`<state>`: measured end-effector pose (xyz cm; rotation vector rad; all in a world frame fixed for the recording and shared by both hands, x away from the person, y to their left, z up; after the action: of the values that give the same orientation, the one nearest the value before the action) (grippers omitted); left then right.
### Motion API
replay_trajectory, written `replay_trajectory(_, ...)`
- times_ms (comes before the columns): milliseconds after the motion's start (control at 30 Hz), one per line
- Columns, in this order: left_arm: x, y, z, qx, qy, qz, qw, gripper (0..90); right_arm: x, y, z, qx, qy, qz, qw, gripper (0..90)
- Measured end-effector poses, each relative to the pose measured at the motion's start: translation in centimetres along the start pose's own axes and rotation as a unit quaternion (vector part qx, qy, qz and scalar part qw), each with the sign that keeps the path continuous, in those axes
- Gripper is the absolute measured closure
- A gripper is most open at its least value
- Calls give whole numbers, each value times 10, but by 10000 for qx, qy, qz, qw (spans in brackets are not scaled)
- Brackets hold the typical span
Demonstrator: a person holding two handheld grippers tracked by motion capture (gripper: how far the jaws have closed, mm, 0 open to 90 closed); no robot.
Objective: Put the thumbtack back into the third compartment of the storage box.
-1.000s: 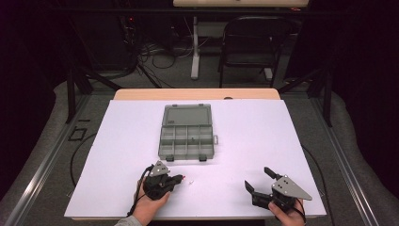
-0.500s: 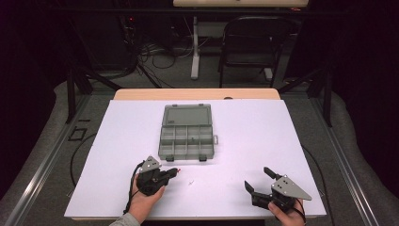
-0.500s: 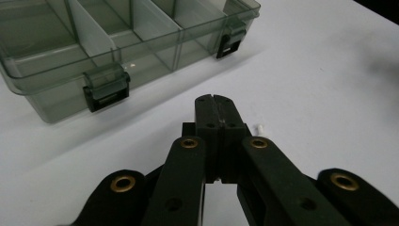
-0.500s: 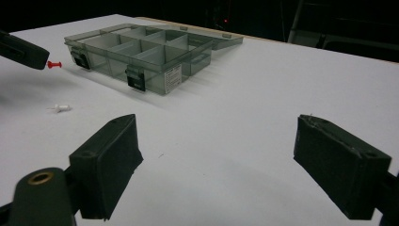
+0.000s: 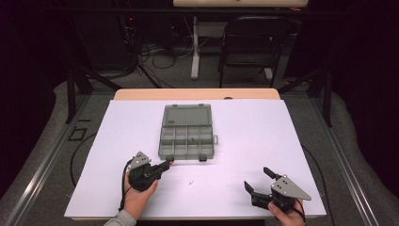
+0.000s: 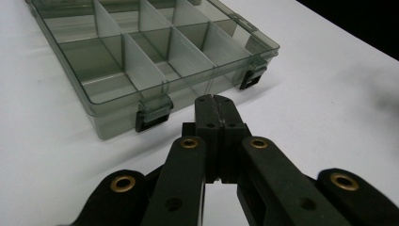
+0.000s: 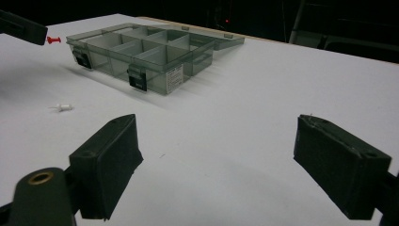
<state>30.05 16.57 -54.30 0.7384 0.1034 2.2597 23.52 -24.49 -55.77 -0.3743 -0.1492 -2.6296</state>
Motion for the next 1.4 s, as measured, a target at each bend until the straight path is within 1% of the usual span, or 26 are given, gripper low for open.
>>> replay_trajectory(67, 3, -2, 3, 64, 52, -7, 10000, 900, 0, 0, 0, -19, 9, 2, 10000, 143)
replay_trajectory(167, 5, -2, 6, 48, 98, -6, 9999, 900, 0, 0, 0, -22, 6, -3, 10000, 143)
replay_trajectory(233, 6, -1, 13, 9, 121, -50, 9999, 900, 0, 0, 0, -8, -10, -4, 10000, 142)
replay_trajectory(267, 6, -1, 13, 9, 121, -50, 9999, 900, 0, 0, 0, -8, -10, -4, 10000, 142)
replay_trajectory(300, 6, 0, 18, -40, 127, -66, 9999, 900, 0, 0, 0, -13, -10, -22, 10000, 143)
replay_trajectory(500, 4, 2, 30, -124, 127, -81, 9998, 900, -1, 0, -1, -35, -27, -34, 10000, 143)
replay_trajectory(600, -3, 2, 41, -120, 131, -88, 9998, 900, -1, 1, -1, -37, -36, -45, 10000, 143)
replay_trajectory(633, -3, 2, 41, -120, 131, -88, 9998, 900, -1, 1, -1, -37, -36, -45, 10000, 143)
replay_trajectory(667, -7, 2, 47, -87, 152, -112, 9998, 900, -1, 1, -1, -33, -34, -51, 10000, 142)
replay_trajectory(700, -7, 2, 47, -87, 152, -112, 9998, 900, -1, 1, -1, -39, -34, -49, 10000, 142)
replay_trajectory(733, -12, 1, 53, -53, 130, -134, 9998, 900, -1, 1, -1, -37, -36, -48, 10000, 142)
replay_trajectory(767, -12, 1, 53, -53, 130, -134, 9998, 900, -1, 1, -1, -37, -36, -48, 10000, 142)
replay_trajectory(833, -20, 0, 62, -68, 91, -129, 9999, 900, -1, 1, -1, -29, -39, -54, 10000, 142)
replay_trajectory(867, -20, 0, 62, -68, 91, -129, 9999, 900, -1, 1, -1, -29, -39, -54, 10000, 142)
replay_trajectory(900, -25, 0, 67, -78, 37, -105, 9999, 900, -1, 1, -1, -27, -35, -49, 10000, 142)
replay_trajectory(967, -27, 1, 70, -106, 24, -81, 9999, 900, -1, 1, -1, -30, -34, -45, 10000, 143)
replay_trajectory(1033, -36, 1, 77, -136, -37, -51, 9999, 900, -1, 1, -1, -33, -38, -40, 10000, 143)
replay_trajectory(1100, -38, 1, 79, -128, -54, -48, 9999, 900, -1, 1, -1, -29, -37, -37, 10000, 143)
replay_trajectory(1167, -45, -1, 87, -74, -70, -36, 9999, 900, -1, 1, -1, -31, -36, -31, 10000, 142)
replay_trajectory(1200, -45, -1, 87, -74, -70, -36, 9999, 900, -1, 1, -1, -31, -36, -31, 10000, 142)
replay_trajectory(1233, -48, -3, 91, 7, -63, -41, 10000, 900, -1, 1, -1, -27, -34, -31, 10000, 142)
replay_trajectory(1267, -48, -3, 91, 7, -63, -41, 10000, 900, -1, 1, -1, -27, -34, -31, 10000, 142)
replay_trajectory(1300, -52, -5, 96, 38, -61, 11, 10000, 900, -1, 1, -1, -30, -36, -37, 10000, 143)
replay_trajectory(1333, -52, -5, 96, 38, -61, 11, 10000, 900, -1, 1, -1, -30, -36, -37, 10000, 143)
replay_trajectory(1367, -56, -7, 100, 94, -75, 52, 9999, 900, -1, 1, -1, -26, -37, -39, 10000, 143)
replay_trajectory(1400, -58, -8, 102, 91, -88, 79, 9999, 900, -1, 1, -1, -27, -38, -28, 10000, 143)
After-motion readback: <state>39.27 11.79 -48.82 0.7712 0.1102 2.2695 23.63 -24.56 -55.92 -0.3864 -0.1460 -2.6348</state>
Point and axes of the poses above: each handheld gripper's, and its own axes: x roughly backward along the jaws, z roughly out of its top, y roughly to its right, the point moved 1 cm from there along -x, roughly forward along the jaws, and after that the axes turned 3 degrees about -z, right-handed, at the moved point
